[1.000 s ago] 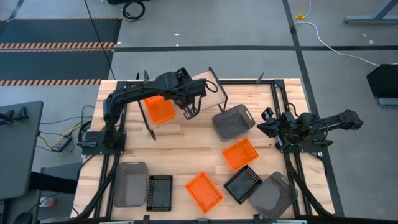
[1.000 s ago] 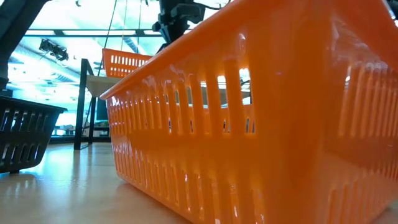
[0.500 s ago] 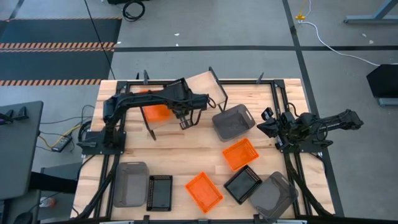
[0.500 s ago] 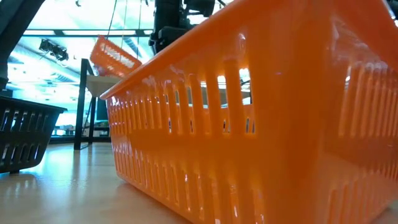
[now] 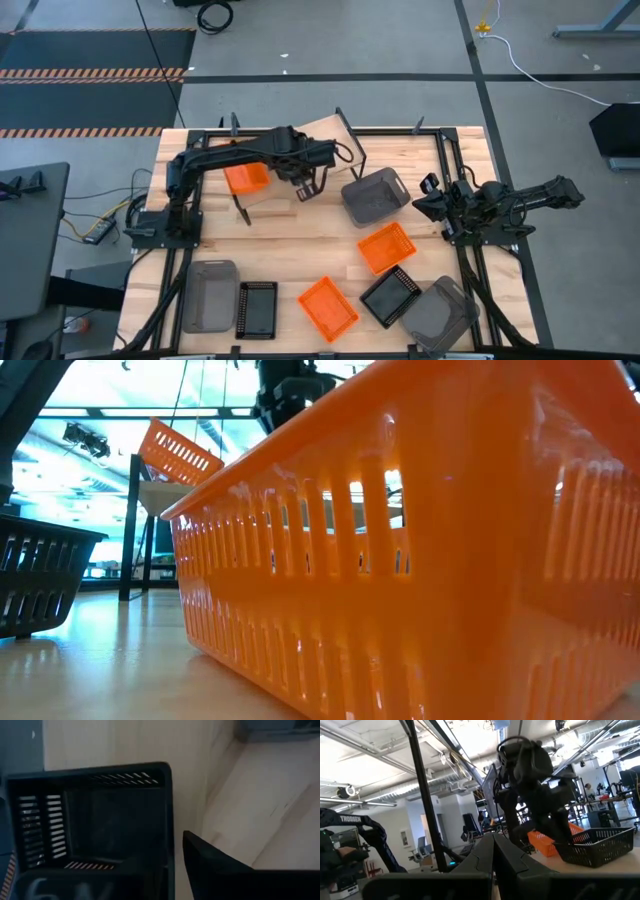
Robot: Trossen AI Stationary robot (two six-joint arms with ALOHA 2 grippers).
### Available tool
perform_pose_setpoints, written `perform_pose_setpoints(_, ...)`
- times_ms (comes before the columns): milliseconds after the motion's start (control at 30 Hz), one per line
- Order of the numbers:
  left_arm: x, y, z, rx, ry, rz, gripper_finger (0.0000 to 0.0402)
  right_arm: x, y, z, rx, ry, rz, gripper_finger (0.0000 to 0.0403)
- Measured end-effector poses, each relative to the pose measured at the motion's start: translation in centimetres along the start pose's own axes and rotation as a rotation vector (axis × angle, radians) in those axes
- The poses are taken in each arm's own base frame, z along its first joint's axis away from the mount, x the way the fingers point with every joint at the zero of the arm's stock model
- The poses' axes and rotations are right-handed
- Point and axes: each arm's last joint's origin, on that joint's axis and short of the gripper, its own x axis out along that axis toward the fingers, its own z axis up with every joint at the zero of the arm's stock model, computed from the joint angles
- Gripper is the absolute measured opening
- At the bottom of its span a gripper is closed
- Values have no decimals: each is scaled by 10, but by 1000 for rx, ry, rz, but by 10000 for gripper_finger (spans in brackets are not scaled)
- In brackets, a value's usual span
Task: Stack baskets on shelf by color
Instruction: Put the top black bin on the shelf, then adjust the orange bin on the shelf
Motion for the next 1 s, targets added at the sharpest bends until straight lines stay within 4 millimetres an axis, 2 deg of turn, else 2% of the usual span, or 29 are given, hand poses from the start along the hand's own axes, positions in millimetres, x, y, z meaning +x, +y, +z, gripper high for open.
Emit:
perform_pose_setpoints(333,-37,4,-3,16,-34,-35,95,0,0,-2,-1,17,-3,12)
perform_pose_setpoints(467,-55,1,-13,40,-56,-141,90,0,0,-2,-2,21,-4,12)
perform_pose_setpoints(600,-64,-3,-19,48,-70,-156,85,0,-1,-3,-2,30,-6,12)
perform_pose_setpoints(733,-78,4,-26,33,-109,-161,82,0,-1,-3,-3,30,-6,12)
perform_pose_setpoints(1000,-94,15,-36,7,-164,-132,82,0,-1,-3,0,32,-6,12)
